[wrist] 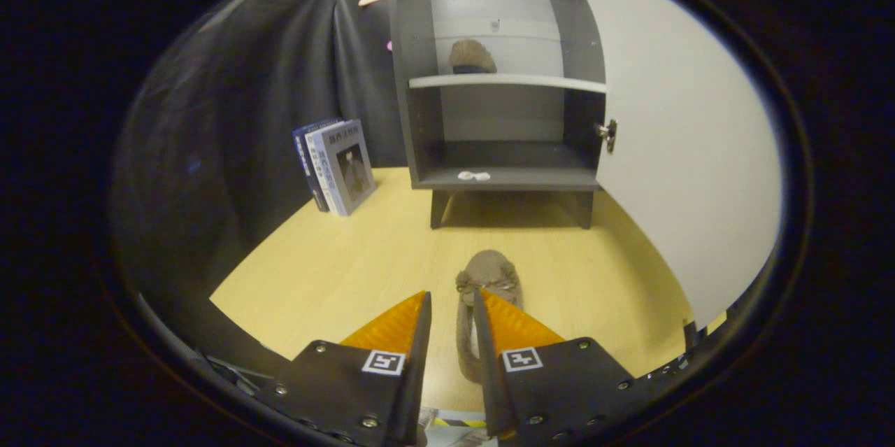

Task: Open the shoe cabinet door, grab the shoes and put them into the shoe cabinet, then close the shoe cabinet door.

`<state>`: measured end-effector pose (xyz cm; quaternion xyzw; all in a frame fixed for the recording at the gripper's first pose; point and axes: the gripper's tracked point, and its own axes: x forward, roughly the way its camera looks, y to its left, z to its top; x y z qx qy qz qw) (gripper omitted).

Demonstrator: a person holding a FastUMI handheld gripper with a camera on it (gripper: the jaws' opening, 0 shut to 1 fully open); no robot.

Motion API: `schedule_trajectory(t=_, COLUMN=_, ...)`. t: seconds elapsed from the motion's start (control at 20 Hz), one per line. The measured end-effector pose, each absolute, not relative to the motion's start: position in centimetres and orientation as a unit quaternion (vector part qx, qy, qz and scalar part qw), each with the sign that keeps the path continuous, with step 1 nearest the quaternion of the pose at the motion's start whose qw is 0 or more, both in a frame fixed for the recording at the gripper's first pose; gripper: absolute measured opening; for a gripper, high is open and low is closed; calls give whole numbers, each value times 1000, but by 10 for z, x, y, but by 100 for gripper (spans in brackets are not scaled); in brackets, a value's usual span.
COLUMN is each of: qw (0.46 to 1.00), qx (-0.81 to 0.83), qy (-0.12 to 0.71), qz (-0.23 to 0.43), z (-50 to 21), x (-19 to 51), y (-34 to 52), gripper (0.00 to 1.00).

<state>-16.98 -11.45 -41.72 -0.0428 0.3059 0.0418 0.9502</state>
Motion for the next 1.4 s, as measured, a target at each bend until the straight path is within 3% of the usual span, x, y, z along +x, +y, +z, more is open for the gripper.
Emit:
schedule_trajectory(t=0.3, qw=925, qx=-76, qy=371, qz=25, z=-504, x=-151, y=-123, gripper=36)
schedule_trajectory(t=0.5, qw=916, qx=-127, qy=381, qz=6, z=-516, x=-151, y=-136, gripper=35)
schedule_trajectory(t=0.6, qw=919, qx=-122, qy=375, qz=7, z=-517, x=-147, y=-135, gripper=10)
schedule_trajectory(t=0.7, qw=918, qx=-123, qy=376, qz=4, z=-512, x=-147, y=-138, gripper=10)
schedule_trajectory(t=0.75, qw=918, qx=-123, qy=378, qz=3, z=-511, x=-148, y=-139, gripper=1)
schedule_trajectory(t=1.4, qw=958, qx=-131, qy=252, qz=-41, z=-351, x=-98, y=-152, gripper=1)
